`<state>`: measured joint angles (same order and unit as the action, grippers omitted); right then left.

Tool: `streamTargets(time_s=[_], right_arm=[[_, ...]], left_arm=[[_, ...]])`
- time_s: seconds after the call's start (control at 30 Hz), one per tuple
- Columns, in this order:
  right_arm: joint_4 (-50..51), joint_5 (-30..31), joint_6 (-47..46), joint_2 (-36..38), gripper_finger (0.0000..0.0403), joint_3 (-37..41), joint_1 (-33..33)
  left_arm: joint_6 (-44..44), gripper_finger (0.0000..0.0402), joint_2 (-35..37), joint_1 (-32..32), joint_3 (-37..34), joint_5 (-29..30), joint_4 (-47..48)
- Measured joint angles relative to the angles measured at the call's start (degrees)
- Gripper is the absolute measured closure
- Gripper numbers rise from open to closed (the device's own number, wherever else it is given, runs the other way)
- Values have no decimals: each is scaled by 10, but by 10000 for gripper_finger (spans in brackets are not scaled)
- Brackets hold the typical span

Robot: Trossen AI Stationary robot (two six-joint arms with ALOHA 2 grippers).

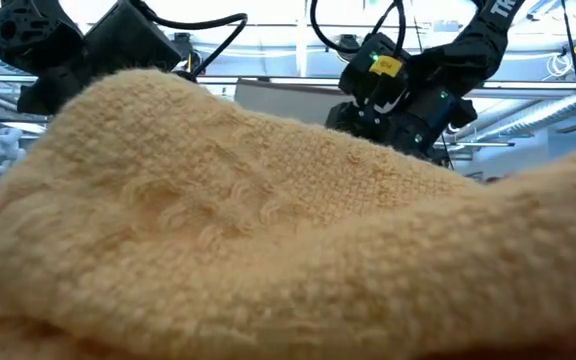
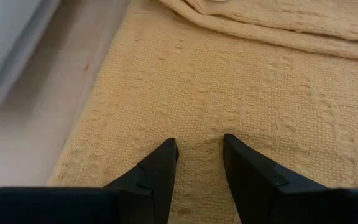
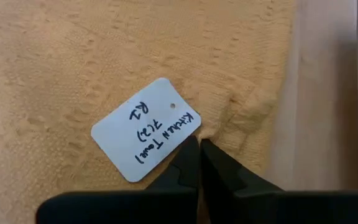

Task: Fold towel
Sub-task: Fold the yellow towel

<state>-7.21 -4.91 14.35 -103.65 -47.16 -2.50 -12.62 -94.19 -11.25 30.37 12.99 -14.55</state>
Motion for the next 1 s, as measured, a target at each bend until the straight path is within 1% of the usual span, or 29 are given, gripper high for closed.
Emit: streamTargets(time_s=[0.07,0.13,0.23,0.37,0.47,0.6,0.73,0.8,0.93,1.0], right_arm=[[-5,0,-1,-4,396,0,0],[-10,4,-2,-4,380,0,1],[-12,19,-2,1,343,0,2],[-7,36,-5,14,289,1,5],[-3,44,-6,27,263,1,7],[-6,65,-6,60,253,1,13],[0,65,-24,96,256,1,28],[12,47,-42,113,257,1,42],[33,-24,-91,127,257,1,88],[27,-50,-119,127,257,1,121]], left_arm=[[0,260,0,0,0,0,-1],[-4,260,0,0,0,0,-2],[-4,260,7,-2,0,0,0],[-3,260,40,-12,3,-7,21],[11,260,68,-19,18,-4,4],[37,260,69,-19,28,-1,-12],[56,260,57,-14,31,0,-65],[57,260,45,-12,31,0,-79],[59,260,23,-8,31,-9,-118],[65,260,6,-6,31,-14,-132]])
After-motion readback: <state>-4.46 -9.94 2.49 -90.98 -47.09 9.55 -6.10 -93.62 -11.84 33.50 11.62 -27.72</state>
